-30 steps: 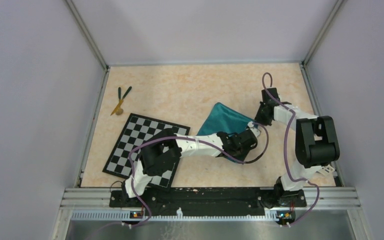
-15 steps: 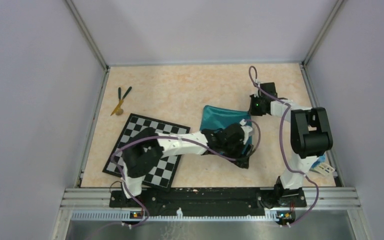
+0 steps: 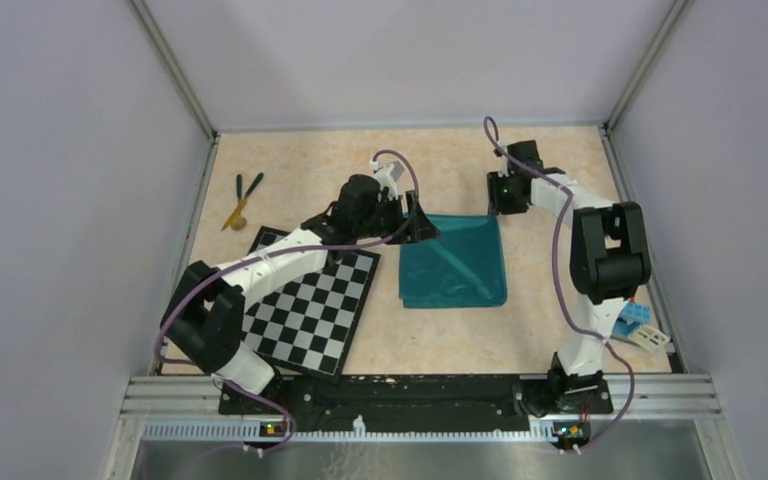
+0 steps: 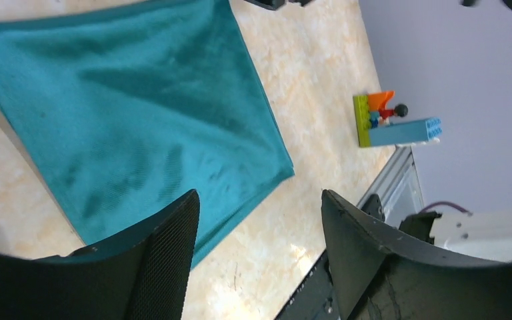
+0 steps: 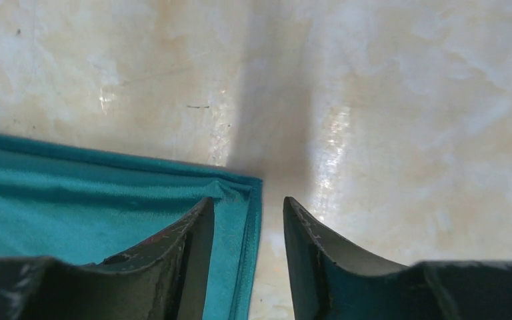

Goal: Fold the napkin into a case and place the utensils inside
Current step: Smooth out the lower triangle-folded napkin at the center of the board.

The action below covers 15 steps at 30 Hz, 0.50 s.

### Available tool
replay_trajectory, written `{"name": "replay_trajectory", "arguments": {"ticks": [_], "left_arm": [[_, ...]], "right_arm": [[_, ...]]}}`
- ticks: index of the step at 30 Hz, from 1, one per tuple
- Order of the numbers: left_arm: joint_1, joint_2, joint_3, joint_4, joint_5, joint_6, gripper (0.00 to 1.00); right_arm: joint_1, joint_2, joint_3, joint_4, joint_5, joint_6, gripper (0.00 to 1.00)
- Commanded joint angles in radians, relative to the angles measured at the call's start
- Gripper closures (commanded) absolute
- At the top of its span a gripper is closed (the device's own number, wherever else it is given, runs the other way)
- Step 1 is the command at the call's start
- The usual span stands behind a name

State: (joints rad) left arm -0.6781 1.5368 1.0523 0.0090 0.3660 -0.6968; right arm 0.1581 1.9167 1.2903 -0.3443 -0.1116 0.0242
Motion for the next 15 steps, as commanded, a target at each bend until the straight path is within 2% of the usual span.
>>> {"name": "replay_trajectory", "arguments": {"ticks": [1,3,5,7,10,13,15], "left_arm": [[0.028,0.065,0.015,0.146,-0.025,-0.037,0.29],[0.052,0.12,0.051,0.153,-0.024,-0.03,0.31],[0.078,0.181,0.091,0.163,0.004,-0.023,0.33],[0.108,0.249,0.142,0.165,0.055,-0.01,0.39],[0.137,0.358,0.231,0.153,0.11,0.017,0.5],[0.148,0.454,0.317,0.111,0.118,0.045,0.59],[0.155,0.501,0.363,0.083,0.127,0.059,0.62]], "right_arm": [[0.049,-0.087,0.125,-0.288,0.261,0.207,0.54],[0.071,-0.191,0.084,-0.312,0.233,0.231,0.52],[0.1,-0.276,0.005,-0.314,0.124,0.241,0.53],[0.117,-0.328,-0.08,-0.317,0.002,0.276,0.61],[0.125,-0.383,-0.225,-0.257,-0.161,0.32,0.8],[0.139,-0.401,-0.317,-0.21,-0.183,0.33,0.94],[0.139,-0.394,-0.362,-0.206,-0.177,0.327,1.0]]}}
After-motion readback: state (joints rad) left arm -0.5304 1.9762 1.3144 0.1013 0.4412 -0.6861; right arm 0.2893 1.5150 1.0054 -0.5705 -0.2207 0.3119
